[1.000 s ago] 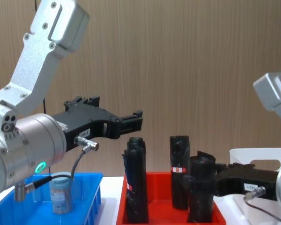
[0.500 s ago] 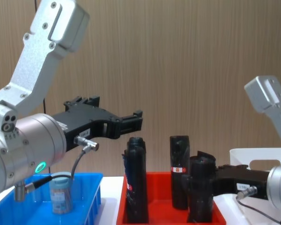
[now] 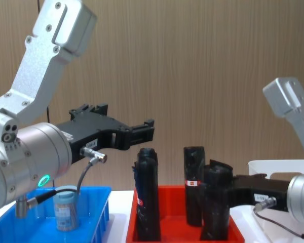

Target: Pick the cotton swabs from the blue box and place them into the white box.

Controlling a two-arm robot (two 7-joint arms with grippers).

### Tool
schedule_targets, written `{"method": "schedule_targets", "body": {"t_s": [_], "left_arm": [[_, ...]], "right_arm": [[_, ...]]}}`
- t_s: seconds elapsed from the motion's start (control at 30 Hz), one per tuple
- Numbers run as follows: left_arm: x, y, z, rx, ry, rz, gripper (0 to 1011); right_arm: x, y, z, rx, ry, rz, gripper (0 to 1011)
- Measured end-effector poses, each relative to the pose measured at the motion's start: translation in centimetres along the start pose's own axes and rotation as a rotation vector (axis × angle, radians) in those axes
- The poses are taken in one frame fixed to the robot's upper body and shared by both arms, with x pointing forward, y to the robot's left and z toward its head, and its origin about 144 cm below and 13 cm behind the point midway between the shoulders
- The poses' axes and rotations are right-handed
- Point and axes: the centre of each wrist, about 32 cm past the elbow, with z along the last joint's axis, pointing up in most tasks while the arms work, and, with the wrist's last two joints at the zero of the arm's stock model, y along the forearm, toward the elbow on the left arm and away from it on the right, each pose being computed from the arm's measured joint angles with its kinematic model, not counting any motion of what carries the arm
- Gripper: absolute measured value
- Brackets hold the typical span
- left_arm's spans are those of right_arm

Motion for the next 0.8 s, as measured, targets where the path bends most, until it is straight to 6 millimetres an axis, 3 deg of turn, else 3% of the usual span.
{"method": "schedule_targets", "body": {"t_s": [0.4,0.8], "left_arm": [[0.0,0.0,0.0,0.0,0.0,0.0,1004],[0.0,0.0,0.0,0.0,0.0,0.0,1004]], "right_arm": [[-0.7,-0.9,2.0,0.072,-0.035,0.0,497],[-0.2,-2.3,5.7,0.185,-0.053,-0.042,497]]}}
